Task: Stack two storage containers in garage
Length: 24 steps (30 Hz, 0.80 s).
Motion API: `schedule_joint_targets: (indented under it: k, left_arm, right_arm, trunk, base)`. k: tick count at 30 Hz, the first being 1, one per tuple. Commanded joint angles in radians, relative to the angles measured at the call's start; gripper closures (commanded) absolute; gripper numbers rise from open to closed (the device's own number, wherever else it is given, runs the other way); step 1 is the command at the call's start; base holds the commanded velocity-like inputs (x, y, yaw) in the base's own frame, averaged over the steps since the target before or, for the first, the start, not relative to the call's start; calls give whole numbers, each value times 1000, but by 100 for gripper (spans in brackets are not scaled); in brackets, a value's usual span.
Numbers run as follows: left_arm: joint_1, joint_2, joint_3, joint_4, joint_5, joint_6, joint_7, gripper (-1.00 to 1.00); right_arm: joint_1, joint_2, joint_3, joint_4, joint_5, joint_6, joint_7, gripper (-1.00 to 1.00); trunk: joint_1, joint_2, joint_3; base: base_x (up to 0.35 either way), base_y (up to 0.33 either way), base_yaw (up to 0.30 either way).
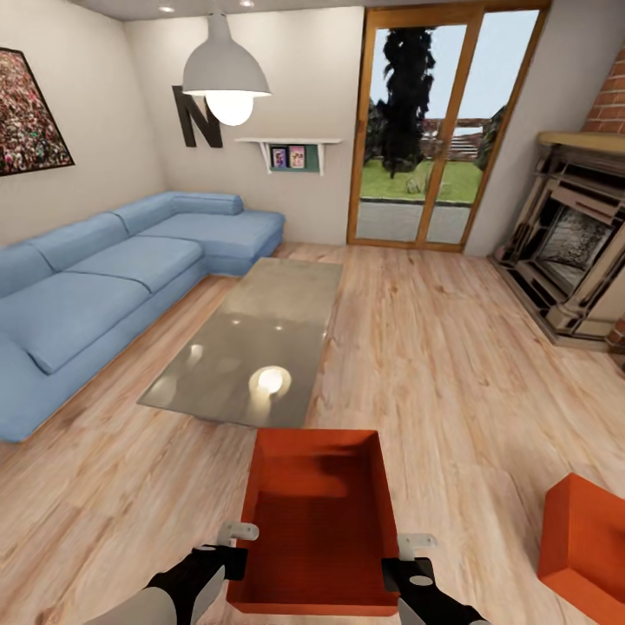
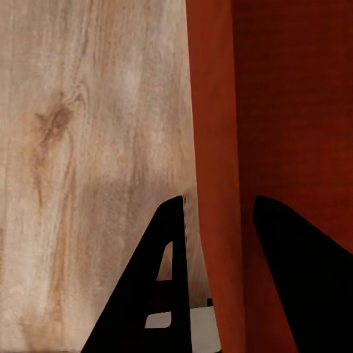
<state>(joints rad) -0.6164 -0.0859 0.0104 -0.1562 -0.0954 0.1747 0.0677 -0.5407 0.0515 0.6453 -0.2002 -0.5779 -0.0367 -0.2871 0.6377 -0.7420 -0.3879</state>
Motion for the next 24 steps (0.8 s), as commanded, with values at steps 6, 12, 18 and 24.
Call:
schedule_joint_targets:
  k: [6, 12, 18, 24]
  left_arm:
    - [0, 0, 0, -2, -21, 6, 5, 100]
    - [0, 0, 0, -2, -21, 6, 5, 100]
    - [0, 0, 0, -2, -21, 6, 5, 100]
    - [0, 0, 0, -2, -21, 6, 5, 100]
  right_arm:
    - [-1, 0, 2, -1, -7, -5, -4, 100]
    - [-1, 0, 2, -1, -7, -5, -4, 100]
    - [-1, 0, 2, -1, -7, -5, -4, 100]
    - [-1, 0, 2, -1, -7, -5, -4, 100]
  trunk:
    - [0, -1, -1]
    - [0, -1, -1]
    - [0, -1, -1]
    - [0, -1, -1]
  base:
    - [0, 0, 300]
    - [0, 0, 300]
    - [0, 0, 300]
    - [0, 0, 300]
